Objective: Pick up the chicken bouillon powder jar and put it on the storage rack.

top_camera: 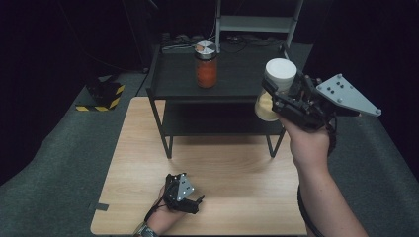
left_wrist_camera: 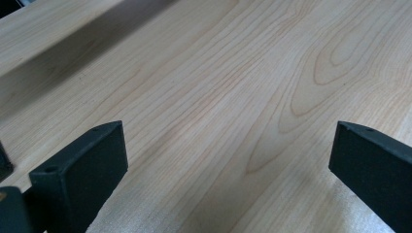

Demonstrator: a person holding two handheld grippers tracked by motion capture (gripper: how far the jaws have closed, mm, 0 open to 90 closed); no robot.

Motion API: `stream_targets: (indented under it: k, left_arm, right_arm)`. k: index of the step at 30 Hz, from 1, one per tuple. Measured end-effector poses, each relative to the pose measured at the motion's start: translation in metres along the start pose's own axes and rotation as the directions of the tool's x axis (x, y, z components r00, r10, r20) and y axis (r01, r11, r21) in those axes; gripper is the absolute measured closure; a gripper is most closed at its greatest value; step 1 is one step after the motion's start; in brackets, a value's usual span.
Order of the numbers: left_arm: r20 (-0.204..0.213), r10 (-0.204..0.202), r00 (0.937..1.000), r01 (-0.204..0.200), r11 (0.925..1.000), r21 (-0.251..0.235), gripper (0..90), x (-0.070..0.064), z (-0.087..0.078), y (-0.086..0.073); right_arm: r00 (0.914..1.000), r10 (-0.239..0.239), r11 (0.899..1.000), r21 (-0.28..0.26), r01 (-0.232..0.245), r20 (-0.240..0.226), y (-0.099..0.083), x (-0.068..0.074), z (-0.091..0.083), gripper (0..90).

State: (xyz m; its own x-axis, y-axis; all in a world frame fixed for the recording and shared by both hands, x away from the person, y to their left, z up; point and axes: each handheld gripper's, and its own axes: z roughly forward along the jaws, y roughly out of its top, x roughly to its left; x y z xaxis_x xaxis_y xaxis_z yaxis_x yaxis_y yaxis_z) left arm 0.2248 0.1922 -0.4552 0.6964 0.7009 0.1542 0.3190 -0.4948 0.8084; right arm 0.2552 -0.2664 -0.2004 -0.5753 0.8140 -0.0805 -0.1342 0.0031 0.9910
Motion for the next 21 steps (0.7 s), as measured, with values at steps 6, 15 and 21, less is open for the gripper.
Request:
stream_targets:
  k: [6, 15, 21]
  left_arm:
    - [0.001, -0.004, 1.0000, 0.004, 1.0000, -0.005, 0.7, 0.000, 0.000, -0.001]
    - [0.007, -0.001, 1.0000, 0.001, 1.0000, -0.005, 0.8, 0.001, 0.000, -0.001]
    - [0.008, 0.002, 1.0000, -0.002, 1.0000, -0.005, 0.7, 0.001, 0.000, -0.001]
  right_arm:
    - [0.9995, 0.007, 1.000, -0.007, -0.007, 0.030, 0.002, -0.001, 0.011, 33.7]
    - [0.9980, 0.015, 1.000, -0.003, -0.015, 0.061, 0.001, -0.007, 0.029, 33.6]
    - [0.9971, 0.014, 1.000, 0.003, -0.014, 0.075, -0.001, -0.014, 0.044, 33.6]
